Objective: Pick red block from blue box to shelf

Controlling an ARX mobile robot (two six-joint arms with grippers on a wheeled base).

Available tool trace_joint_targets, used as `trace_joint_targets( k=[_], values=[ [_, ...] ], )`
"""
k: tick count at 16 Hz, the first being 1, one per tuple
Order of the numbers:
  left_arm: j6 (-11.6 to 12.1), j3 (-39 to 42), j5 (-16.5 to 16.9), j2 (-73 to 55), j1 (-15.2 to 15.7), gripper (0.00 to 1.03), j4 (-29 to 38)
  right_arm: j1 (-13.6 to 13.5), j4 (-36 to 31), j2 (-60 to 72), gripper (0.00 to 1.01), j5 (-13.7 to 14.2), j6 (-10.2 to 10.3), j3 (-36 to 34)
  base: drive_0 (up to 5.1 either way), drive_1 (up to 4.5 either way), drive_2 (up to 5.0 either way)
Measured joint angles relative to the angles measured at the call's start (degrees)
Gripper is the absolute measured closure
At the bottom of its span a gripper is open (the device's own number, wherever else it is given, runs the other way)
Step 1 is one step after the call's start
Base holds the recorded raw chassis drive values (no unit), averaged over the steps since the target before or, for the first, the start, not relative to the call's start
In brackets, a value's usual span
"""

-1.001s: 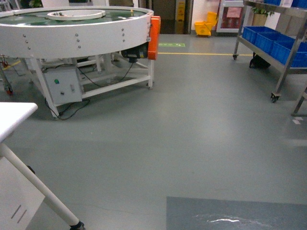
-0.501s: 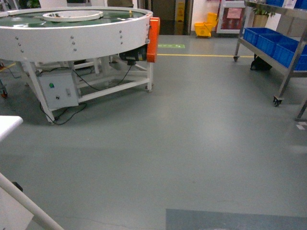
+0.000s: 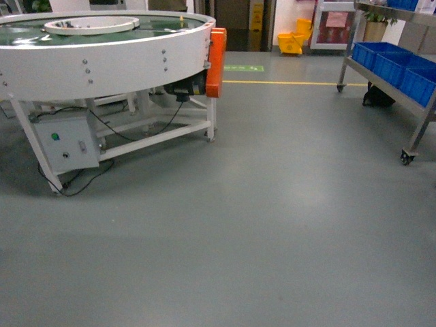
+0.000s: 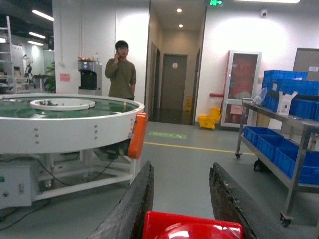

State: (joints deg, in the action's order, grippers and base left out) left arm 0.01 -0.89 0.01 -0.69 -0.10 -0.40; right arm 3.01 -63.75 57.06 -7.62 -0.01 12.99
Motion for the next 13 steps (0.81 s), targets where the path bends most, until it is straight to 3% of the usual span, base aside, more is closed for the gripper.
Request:
trace_joint_targets(
  k=[13],
  values=[
    [0.0,0.0,-0.1,0.0,0.0,0.05,0.2,0.0,-0.3,0.1,0.73,-0.1,0.0,0.0,0.0,4.23,-4.2]
  ],
)
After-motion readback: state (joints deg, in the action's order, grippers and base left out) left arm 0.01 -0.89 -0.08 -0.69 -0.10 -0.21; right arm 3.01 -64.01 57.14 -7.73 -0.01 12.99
